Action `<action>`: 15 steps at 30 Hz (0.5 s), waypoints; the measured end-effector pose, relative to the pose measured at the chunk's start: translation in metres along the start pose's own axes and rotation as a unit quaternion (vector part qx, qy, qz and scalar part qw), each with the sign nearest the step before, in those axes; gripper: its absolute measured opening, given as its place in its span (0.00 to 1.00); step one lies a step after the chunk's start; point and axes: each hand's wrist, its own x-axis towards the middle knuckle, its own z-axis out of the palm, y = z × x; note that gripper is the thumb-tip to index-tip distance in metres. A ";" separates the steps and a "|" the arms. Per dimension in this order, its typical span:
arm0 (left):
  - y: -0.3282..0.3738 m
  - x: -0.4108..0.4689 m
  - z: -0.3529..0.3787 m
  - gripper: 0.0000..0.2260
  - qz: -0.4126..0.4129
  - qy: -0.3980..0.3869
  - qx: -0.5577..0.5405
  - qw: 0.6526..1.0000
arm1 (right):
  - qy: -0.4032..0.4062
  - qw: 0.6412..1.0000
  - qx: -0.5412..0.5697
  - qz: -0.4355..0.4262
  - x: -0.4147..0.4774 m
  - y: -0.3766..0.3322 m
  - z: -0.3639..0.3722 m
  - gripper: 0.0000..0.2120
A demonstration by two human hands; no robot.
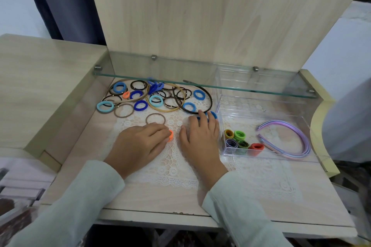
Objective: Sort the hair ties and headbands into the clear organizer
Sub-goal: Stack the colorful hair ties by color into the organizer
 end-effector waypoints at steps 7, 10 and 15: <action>0.000 -0.001 -0.002 0.09 -0.018 -0.021 -0.003 1.000 | -0.021 1.000 0.006 -0.001 0.000 0.001 -0.002 0.23; -0.002 -0.003 0.001 0.08 -0.015 -0.021 -0.014 1.000 | -0.032 0.999 0.007 -0.003 0.000 0.001 -0.004 0.23; -0.001 -0.004 0.003 0.10 -0.036 -0.026 -0.014 0.999 | -0.038 0.999 0.003 -0.001 0.000 0.001 -0.004 0.22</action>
